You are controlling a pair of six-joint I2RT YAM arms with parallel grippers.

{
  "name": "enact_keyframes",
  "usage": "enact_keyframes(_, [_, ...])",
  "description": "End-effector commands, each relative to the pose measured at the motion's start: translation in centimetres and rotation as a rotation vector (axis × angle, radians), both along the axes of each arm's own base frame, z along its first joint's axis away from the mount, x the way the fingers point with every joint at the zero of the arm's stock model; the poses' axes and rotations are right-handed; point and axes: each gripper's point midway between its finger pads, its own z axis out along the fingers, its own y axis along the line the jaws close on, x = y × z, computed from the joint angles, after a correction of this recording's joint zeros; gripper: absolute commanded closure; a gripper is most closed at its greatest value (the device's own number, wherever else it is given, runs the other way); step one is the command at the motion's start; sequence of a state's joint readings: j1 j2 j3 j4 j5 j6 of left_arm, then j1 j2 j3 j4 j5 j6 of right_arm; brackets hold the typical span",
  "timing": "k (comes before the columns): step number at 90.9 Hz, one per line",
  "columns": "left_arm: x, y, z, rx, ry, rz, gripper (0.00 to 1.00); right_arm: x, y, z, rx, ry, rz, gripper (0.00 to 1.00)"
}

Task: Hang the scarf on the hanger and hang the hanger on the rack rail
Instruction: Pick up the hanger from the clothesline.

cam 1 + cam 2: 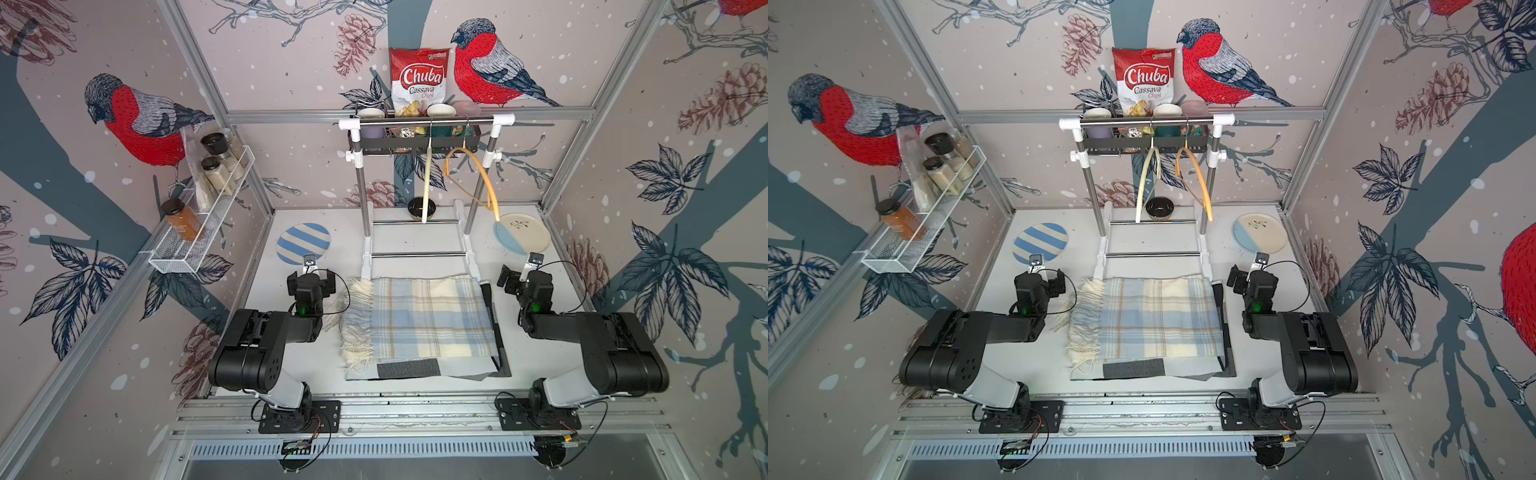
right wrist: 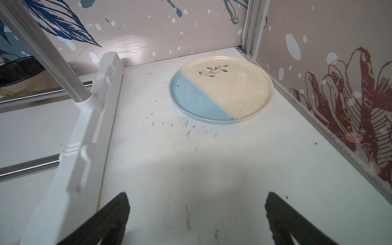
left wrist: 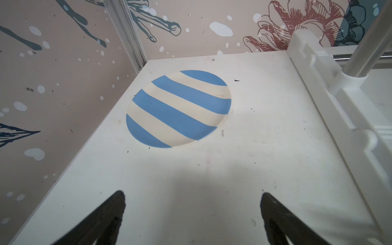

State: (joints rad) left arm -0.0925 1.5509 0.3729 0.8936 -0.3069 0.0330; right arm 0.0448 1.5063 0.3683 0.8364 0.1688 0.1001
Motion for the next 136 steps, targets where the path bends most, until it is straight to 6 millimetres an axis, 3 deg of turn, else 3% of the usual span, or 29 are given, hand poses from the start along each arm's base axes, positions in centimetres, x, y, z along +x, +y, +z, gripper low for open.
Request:
enact_keyframes(1, [0.4,0.0,0.8,-0.003,-0.034,-0.005,0.02,0.4,-0.1,0.9,-0.018,-0.035,-0.002,0.00])
enact_keyframes(73, [0.4,0.0,0.7,-0.004,-0.028,-0.006,0.02,0.3,-0.1,0.8,-0.018,-0.033,0.000,0.00])
enact_keyframes(88, [-0.1,1.2,1.1,-0.018,-0.060,0.059,0.02,0.4,-0.3,0.7,0.011,-0.031,0.009,0.00])
enact_keyframes(96, [-2.8,1.0,5.4,0.066,-0.201,0.139,0.02,0.4,-0.4,1.0,0.008,-0.040,0.005,0.00])
enact_keyframes(100, [-5.0,1.0,8.0,0.107,-0.265,0.210,0.02,0.3,-0.9,2.1,0.001,-0.083,-0.034,0.00])
enact_keyframes(103, [-7.5,2.3,10.3,0.005,-0.366,0.366,0.02,-0.4,-1.4,3.0,-0.027,-0.073,-0.082,0.00])
enact_keyframes(106, [-10.3,3.9,11.4,-0.175,-0.471,0.534,0.02,-1.2,-1.7,5.4,-0.041,-0.089,-0.121,0.00])
enact_keyframes(109, [-11.8,4.4,11.5,-0.360,-0.516,0.566,0.03,-2.1,-2.2,8.5,-0.012,-0.152,-0.166,0.00])
enact_keyframes(115, [-12.0,3.4,10.9,-0.638,-0.506,0.416,0.05,-4.0,-3.1,12.5,0.136,-0.271,-0.227,0.00])
enact_keyframes(119, [-12.0,2.0,12.6,-0.743,-0.527,0.259,0.04,-5.5,-4.6,13.4,0.256,-0.328,-0.324,0.00])
enact_keyframes(122, [-12.3,1.4,12.8,-0.774,-0.480,0.218,0.04,-6.7,-5.8,13.7,0.354,-0.369,-0.412,0.00])
enact_keyframes(126, [-12.7,0.4,15.2,-0.797,-0.440,0.158,0.04,-7.5,-5.9,13.7,0.450,-0.362,-0.402,0.00])
enact_keyframes(128, [-12.7,-0.4,15.6,-0.788,-0.392,0.121,0.04,-7.7,-5.5,14.1,0.459,-0.347,-0.360,0.00])
enact_keyframes(133, [-13.1,-2.8,19.8,-0.757,-0.277,-0.013,0.04,-8.4,-4.5,14.9,0.447,-0.304,-0.288,0.00])
enact_keyframes(136, [-12.8,-4.2,21.1,-0.738,-0.183,-0.066,0.04,-8.9,-4.0,15.3,0.442,-0.283,-0.270,0.00])
